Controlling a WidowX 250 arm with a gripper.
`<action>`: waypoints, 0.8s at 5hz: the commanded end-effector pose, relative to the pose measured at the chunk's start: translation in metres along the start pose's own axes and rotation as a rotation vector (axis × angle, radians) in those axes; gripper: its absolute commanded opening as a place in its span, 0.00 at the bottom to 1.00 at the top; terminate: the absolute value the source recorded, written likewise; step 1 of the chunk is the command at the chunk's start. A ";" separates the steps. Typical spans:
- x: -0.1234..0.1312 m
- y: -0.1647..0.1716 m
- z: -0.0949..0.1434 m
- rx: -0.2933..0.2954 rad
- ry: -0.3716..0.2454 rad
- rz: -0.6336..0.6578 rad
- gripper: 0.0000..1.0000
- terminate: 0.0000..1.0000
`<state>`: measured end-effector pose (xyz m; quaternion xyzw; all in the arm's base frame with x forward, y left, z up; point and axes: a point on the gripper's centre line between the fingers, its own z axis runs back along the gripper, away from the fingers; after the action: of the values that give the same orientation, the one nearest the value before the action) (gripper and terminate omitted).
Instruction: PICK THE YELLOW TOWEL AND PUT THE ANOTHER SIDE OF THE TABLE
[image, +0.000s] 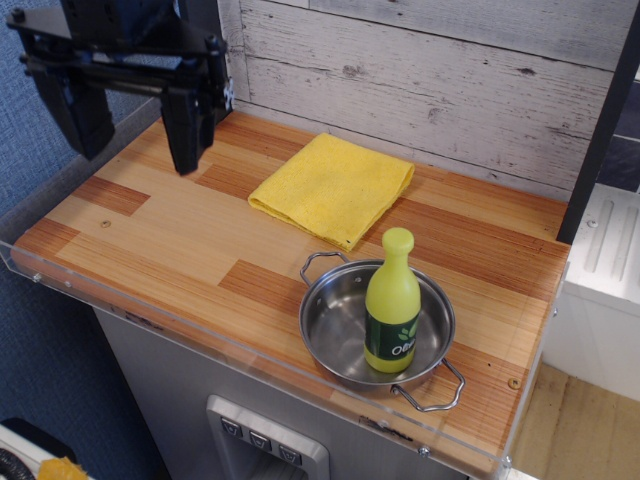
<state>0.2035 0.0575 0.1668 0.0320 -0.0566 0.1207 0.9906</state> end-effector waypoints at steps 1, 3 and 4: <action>0.042 -0.038 -0.020 0.008 -0.045 -0.033 1.00 0.00; 0.101 -0.080 -0.064 -0.074 -0.018 -0.094 1.00 0.00; 0.125 -0.090 -0.079 -0.064 -0.091 -0.097 1.00 0.00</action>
<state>0.3510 0.0086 0.0816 0.0104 -0.0813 0.0702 0.9942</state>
